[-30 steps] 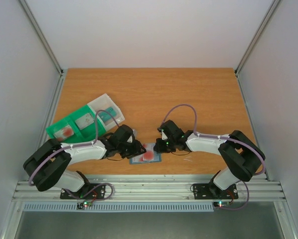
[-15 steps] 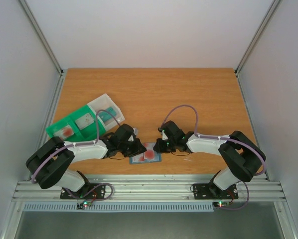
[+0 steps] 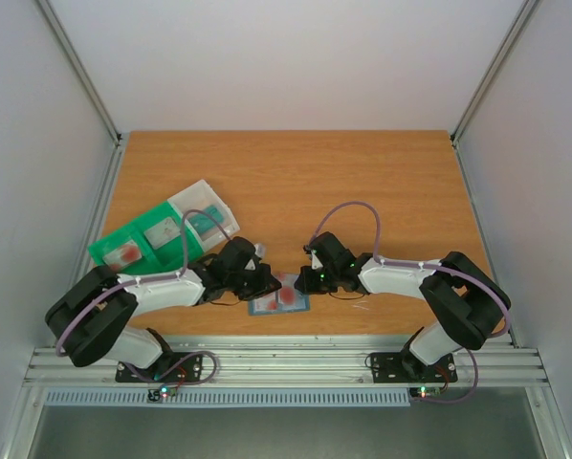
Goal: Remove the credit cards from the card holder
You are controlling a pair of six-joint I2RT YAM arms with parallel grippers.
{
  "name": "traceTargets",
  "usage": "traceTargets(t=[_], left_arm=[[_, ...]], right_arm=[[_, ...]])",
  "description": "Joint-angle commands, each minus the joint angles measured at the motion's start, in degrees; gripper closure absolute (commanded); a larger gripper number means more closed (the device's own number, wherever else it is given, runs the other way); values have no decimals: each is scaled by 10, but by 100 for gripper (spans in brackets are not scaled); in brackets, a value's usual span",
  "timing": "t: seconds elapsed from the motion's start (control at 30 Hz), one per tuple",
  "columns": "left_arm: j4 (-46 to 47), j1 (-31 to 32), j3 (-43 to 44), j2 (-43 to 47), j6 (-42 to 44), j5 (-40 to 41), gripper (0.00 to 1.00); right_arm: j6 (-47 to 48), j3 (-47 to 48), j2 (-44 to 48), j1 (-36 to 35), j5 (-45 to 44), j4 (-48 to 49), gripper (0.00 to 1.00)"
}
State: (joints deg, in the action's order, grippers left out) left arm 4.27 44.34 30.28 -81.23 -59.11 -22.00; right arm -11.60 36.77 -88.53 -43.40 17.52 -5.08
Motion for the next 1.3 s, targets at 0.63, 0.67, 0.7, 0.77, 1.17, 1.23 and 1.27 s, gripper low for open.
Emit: traceTargets(t=[0.63,0.67,0.7,0.77,1.17,1.23,1.27], left_arm=[[-133,0,-27,144,15,120,100],[-141,0,-28,154,16,131,100],[-149,1,-28,164,16,139,100],[-161,0,-28,184,13,153,100],[-149,0,-32,323,-7,149,100],[-129,0,-39,345,-14,139,100],[-118,0,-42,351,-20,134,100]], right_arm=[[-1,6,20,-1,-27,-79,87],[-3,9,28,-1,-19,-80,86],[-5,12,37,-1,-12,-82,86],[-9,20,63,-1,-4,-93,84],[-98,-8,179,-1,107,2,64],[-128,-22,190,-1,128,45,56],[-152,-29,192,-1,139,78,53]])
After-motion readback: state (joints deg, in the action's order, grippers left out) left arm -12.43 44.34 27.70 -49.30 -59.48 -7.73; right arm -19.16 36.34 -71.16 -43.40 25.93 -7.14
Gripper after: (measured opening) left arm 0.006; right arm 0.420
